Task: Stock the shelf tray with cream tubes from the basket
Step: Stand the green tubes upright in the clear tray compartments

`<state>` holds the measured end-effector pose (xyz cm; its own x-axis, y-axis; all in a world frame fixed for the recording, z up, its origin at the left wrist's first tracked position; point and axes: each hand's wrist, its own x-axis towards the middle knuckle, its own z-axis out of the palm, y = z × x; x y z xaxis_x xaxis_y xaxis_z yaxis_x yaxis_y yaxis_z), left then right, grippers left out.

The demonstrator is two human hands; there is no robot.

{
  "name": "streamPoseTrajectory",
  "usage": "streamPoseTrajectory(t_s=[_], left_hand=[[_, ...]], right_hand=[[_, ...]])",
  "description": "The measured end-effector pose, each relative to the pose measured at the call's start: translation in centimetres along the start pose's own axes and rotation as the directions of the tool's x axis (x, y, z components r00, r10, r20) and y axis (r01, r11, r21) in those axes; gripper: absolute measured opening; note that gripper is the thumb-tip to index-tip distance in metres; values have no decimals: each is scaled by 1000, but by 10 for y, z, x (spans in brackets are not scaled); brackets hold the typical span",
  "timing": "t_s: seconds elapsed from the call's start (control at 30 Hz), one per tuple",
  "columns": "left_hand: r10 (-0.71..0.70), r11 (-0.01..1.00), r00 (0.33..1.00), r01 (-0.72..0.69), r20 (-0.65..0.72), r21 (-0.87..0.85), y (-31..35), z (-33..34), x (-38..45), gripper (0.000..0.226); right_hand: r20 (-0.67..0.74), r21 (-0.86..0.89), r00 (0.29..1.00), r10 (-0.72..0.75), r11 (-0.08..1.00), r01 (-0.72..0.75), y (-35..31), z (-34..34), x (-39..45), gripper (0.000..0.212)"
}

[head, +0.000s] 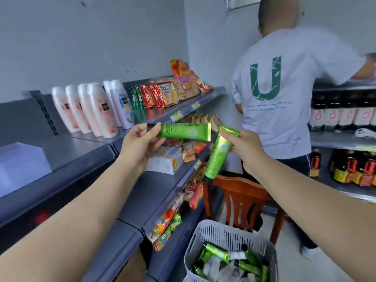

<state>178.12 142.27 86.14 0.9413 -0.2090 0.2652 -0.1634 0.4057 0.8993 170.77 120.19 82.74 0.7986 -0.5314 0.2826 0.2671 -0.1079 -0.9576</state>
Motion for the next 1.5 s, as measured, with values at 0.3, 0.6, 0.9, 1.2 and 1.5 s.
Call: streamPoseTrajectory(t_s=[0.3,0.6,0.9,1.2,1.5], left_hand=[[122,987,993,-121,0,-102,114,-42,-22,21],[267,961,959,-272,-96,-48,201,-118,-65,15],[458,876,864,-400,-208,268,270,-204,-126,14],[416,518,876,-8,-244,855,339,-263,-233,19],[295,276,903,234,-314,932,392,-290,-303,29]], right_hand=[[172,161,970,-171,977,143,-100,79,-17,8],[279,232,914,-294,944,233,-154,182,-49,11],[489,363,818,-302,923,124,-194,288,-95,18],[639,496,672,-374,868,12,-230,388,-179,14],[662,560,606,-441,829,-8,-257,448,-260,16]])
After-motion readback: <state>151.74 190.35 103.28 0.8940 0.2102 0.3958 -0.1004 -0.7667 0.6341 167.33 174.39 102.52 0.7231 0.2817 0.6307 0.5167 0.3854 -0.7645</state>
